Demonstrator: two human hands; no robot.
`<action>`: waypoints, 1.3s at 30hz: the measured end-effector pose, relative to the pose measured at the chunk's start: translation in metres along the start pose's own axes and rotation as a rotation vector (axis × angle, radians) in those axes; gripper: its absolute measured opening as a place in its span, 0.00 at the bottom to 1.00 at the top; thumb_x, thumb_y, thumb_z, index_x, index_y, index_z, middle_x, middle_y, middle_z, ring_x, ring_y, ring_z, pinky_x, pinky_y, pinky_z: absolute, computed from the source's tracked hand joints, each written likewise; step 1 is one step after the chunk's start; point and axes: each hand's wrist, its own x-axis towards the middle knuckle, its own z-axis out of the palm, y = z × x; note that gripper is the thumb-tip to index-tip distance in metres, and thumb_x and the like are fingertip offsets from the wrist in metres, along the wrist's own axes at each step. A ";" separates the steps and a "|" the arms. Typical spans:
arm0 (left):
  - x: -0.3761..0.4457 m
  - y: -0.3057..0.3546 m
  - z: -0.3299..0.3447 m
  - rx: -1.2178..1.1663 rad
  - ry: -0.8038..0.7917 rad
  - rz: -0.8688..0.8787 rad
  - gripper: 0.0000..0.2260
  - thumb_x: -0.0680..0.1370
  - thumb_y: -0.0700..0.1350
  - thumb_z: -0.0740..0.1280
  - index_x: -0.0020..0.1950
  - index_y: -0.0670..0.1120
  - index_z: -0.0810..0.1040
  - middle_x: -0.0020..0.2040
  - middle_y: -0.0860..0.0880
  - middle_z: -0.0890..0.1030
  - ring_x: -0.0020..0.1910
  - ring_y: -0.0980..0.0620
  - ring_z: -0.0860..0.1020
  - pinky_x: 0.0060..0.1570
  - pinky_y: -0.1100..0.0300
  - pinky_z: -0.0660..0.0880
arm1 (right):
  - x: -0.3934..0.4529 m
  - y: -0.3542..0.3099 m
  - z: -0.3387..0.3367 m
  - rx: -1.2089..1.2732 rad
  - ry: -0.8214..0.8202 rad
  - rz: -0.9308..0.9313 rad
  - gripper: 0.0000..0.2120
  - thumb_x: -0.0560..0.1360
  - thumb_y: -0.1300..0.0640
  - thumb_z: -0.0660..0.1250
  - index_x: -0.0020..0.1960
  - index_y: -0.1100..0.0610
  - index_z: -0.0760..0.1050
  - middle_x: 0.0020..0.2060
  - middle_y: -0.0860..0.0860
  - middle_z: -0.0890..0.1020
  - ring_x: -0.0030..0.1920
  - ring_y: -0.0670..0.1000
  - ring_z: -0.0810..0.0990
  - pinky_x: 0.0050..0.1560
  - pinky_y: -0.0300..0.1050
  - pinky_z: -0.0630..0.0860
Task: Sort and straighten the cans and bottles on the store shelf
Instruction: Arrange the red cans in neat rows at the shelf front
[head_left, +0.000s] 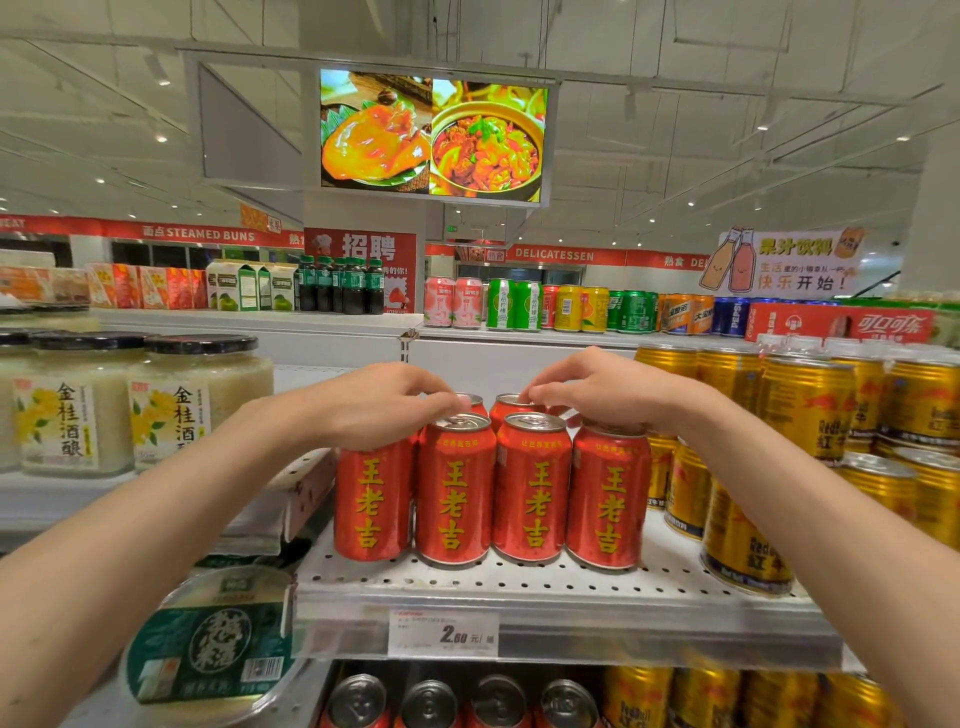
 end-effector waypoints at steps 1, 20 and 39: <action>0.003 0.000 -0.002 -0.014 0.008 0.000 0.19 0.81 0.61 0.59 0.65 0.54 0.79 0.62 0.55 0.81 0.59 0.54 0.78 0.58 0.57 0.72 | 0.004 0.001 0.000 0.033 0.004 0.011 0.12 0.81 0.46 0.65 0.58 0.48 0.84 0.53 0.45 0.86 0.54 0.47 0.83 0.56 0.49 0.82; 0.052 -0.020 -0.007 -0.115 -0.068 0.062 0.16 0.77 0.58 0.71 0.61 0.53 0.83 0.57 0.54 0.84 0.53 0.56 0.83 0.51 0.57 0.81 | 0.028 0.004 0.002 0.079 -0.032 -0.051 0.12 0.74 0.47 0.75 0.53 0.53 0.84 0.47 0.47 0.87 0.50 0.48 0.85 0.51 0.44 0.84; -0.009 0.001 0.001 -0.061 0.080 0.167 0.21 0.76 0.67 0.62 0.61 0.58 0.81 0.58 0.63 0.81 0.55 0.67 0.77 0.57 0.62 0.74 | -0.063 0.004 -0.003 -0.042 0.096 -0.036 0.29 0.71 0.31 0.66 0.69 0.41 0.73 0.66 0.40 0.77 0.64 0.42 0.77 0.62 0.45 0.77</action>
